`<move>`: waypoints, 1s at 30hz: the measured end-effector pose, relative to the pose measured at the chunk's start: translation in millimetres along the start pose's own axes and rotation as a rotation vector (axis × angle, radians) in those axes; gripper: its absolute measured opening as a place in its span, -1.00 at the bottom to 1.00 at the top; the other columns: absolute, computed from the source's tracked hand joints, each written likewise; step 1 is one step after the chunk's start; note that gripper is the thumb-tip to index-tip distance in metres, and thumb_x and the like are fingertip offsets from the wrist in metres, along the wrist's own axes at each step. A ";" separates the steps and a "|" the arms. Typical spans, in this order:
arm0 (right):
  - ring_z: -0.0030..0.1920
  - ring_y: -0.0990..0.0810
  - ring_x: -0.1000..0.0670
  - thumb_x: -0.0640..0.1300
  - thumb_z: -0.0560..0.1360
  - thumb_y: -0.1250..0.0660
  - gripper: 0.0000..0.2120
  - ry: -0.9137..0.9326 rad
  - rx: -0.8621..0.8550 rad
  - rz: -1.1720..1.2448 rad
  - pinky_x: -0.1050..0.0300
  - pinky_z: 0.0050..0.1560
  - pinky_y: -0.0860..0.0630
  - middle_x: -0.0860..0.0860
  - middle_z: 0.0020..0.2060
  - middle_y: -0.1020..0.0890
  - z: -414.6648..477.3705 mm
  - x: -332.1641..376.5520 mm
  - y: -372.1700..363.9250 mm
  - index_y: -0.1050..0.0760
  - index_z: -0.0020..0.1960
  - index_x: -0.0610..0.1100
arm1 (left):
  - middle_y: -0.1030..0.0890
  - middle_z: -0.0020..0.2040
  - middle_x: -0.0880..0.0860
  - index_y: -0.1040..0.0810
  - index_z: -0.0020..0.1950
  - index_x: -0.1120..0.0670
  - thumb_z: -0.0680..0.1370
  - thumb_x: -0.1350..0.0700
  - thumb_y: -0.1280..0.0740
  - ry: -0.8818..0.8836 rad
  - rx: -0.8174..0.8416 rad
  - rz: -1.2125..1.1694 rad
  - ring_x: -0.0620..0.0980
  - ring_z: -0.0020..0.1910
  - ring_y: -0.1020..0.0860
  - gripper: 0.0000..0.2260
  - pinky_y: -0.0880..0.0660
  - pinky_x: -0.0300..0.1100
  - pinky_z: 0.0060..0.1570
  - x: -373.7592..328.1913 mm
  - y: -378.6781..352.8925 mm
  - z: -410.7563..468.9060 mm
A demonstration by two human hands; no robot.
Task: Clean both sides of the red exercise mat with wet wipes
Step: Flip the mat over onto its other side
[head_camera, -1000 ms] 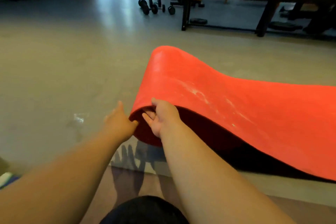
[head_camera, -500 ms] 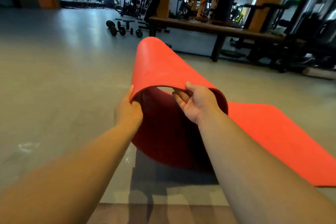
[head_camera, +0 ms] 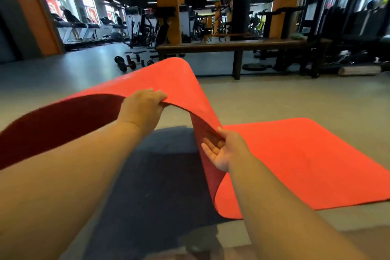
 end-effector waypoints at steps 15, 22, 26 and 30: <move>0.22 -0.51 -0.24 0.18 0.54 -0.24 -0.31 -0.200 -0.249 0.068 -0.08 -0.10 -0.53 -0.29 0.41 -0.28 53.3 -107.3 54.8 -0.15 0.49 -0.20 | -0.11 0.53 0.19 -0.01 0.55 -0.16 0.50 0.16 -0.27 0.413 0.456 0.145 0.29 0.31 -0.40 -0.29 -0.44 0.15 0.14 62.1 -115.6 -124.1; 0.23 -0.48 -0.29 0.06 0.58 -0.23 -0.50 -0.266 -0.391 0.042 -0.14 0.00 -0.52 -0.20 0.40 -0.30 66.7 -137.0 72.1 -0.27 0.42 -0.15 | -0.42 0.32 0.02 -0.16 0.52 -0.13 0.54 0.17 -0.18 -0.253 0.476 0.337 0.11 0.27 -0.42 -0.44 -0.35 0.00 0.17 1.7 -145.5 -120.1; 0.32 -0.40 -0.28 0.03 0.59 -0.21 -0.49 -0.268 -0.412 0.015 -0.19 0.08 -0.45 -0.23 0.43 -0.24 72.6 -143.9 111.8 -0.20 0.46 -0.14 | -0.39 0.29 0.04 -0.36 0.38 -0.03 0.63 0.13 -0.10 -0.160 0.677 0.438 0.12 0.23 -0.41 -0.68 -0.35 -0.07 -0.12 0.0 -170.0 -142.1; 0.33 -0.38 -0.26 0.04 0.56 -0.25 -0.44 -0.256 -0.520 -0.026 -0.17 0.04 -0.49 -0.23 0.43 -0.25 85.1 -138.6 160.5 -0.19 0.47 -0.14 | -0.37 0.32 0.06 -0.31 0.40 -0.07 0.62 -0.03 -0.16 -0.227 0.729 0.467 0.13 0.28 -0.39 -0.65 -0.41 -0.03 0.04 -3.7 -200.2 -165.8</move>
Point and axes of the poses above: each hand's wrist, its own z-axis towards the middle knuckle, its own y-axis out of the back of the hand, x = y × z, the point moved 3 cm from there along z, towards the middle knuckle
